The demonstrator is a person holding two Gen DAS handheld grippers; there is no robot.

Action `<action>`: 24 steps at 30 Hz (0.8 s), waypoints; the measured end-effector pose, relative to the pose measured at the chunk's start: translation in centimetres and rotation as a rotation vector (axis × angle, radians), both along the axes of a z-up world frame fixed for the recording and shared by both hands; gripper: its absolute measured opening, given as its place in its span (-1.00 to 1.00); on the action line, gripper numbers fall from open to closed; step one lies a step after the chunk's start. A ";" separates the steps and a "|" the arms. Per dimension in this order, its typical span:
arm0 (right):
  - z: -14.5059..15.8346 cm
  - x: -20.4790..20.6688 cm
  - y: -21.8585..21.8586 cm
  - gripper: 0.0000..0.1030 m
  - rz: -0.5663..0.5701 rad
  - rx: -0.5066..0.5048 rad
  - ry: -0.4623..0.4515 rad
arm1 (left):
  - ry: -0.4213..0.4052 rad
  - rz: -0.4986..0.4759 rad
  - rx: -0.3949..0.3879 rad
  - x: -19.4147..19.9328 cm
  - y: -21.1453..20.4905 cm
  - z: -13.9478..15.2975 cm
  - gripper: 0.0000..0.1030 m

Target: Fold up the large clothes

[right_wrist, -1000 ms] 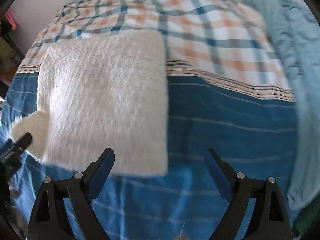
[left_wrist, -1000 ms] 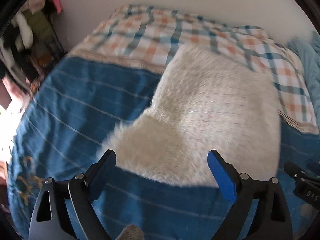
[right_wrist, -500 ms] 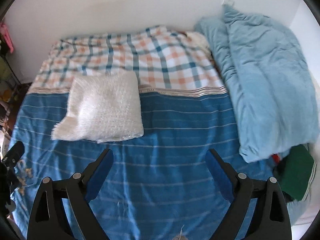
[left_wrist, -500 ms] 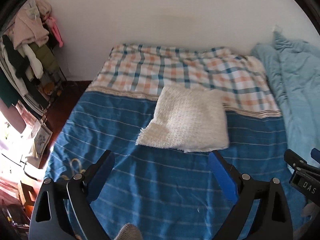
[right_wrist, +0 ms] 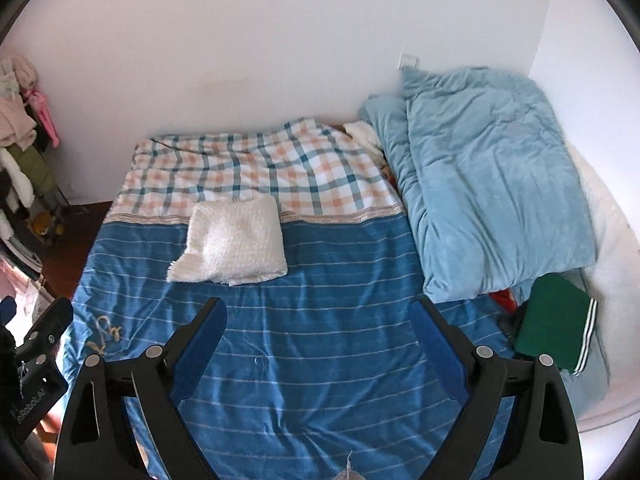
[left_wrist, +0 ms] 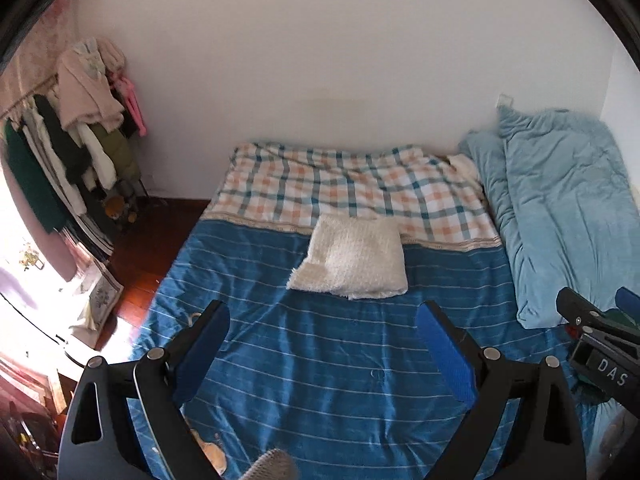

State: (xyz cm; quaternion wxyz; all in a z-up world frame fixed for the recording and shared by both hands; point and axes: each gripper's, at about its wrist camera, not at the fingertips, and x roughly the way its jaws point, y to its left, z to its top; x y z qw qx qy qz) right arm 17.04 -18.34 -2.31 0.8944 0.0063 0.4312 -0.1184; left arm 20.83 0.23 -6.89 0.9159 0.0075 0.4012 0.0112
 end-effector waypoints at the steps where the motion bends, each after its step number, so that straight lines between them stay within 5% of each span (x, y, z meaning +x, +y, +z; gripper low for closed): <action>1: 1.1 -1.2 -0.1 0.84 0.008 0.007 -0.010 | -0.014 -0.004 -0.005 -0.9 0.0 0.9 0.86; 13: 9.8 -10.5 -0.7 0.84 0.062 0.006 -0.083 | -0.022 0.017 -0.019 -7.5 -0.2 6.6 0.86; 24: 13.4 -14.0 -0.3 0.91 0.092 -0.013 -0.141 | -0.081 0.044 -0.020 -10.9 0.0 9.1 0.86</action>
